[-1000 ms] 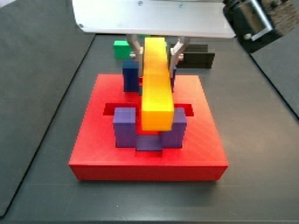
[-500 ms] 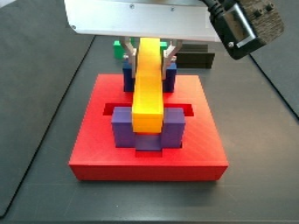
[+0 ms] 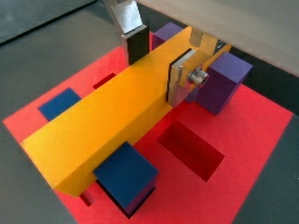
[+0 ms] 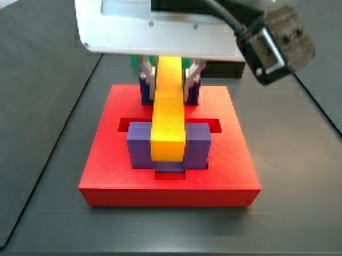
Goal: Pick up the yellow object. Move up. Move to above the board. Insert the yellow object.
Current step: Insert the yellow object.
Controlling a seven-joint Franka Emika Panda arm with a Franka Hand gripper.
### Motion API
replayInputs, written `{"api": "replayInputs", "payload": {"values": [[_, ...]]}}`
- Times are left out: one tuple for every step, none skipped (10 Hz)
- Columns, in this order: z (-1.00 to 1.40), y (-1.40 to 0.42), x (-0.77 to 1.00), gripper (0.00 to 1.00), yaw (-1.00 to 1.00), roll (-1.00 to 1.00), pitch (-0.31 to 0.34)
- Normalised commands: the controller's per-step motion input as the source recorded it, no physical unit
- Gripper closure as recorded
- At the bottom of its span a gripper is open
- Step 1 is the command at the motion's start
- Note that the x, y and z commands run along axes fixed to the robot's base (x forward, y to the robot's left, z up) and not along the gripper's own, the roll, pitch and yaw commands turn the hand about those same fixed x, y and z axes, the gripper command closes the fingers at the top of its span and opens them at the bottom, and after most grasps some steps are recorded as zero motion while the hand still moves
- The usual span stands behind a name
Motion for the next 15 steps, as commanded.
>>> {"api": "replayInputs", "payload": {"values": [[-0.23, -0.1, 0.11, 1.0, 0.06, 0.03, 0.0], [-0.23, -0.08, 0.1, 1.0, 0.06, 0.03, 0.0], [-0.14, -0.01, 0.07, 1.0, 0.03, 0.06, 0.0], [-0.11, 0.0, 0.03, 1.0, 0.0, 0.09, 0.016], [-0.15, 0.0, 0.01, 1.0, 0.0, 0.13, 0.016], [-0.11, 0.08, 0.0, 1.0, 0.0, 0.15, 0.006], [-0.13, 0.07, 0.06, 1.0, 0.02, 0.18, 0.014], [-0.21, 0.0, 0.1, 1.0, 0.04, 0.14, 0.004], [-0.27, -0.05, 0.11, 1.0, 0.07, 0.06, 0.0], [-0.21, -0.09, 0.11, 1.0, 0.07, 0.06, 0.0], [-0.16, -0.09, 0.08, 1.0, 0.04, 0.06, 0.0], [-0.15, -0.07, 0.06, 1.0, 0.03, 0.06, 0.0], [-0.19, 0.0, 0.08, 1.0, 0.06, 0.12, 0.004], [-0.18, 0.01, 0.08, 1.0, 0.06, 0.14, 0.0], [-0.2, 0.04, 0.07, 1.0, 0.05, 0.14, 0.0]]}}
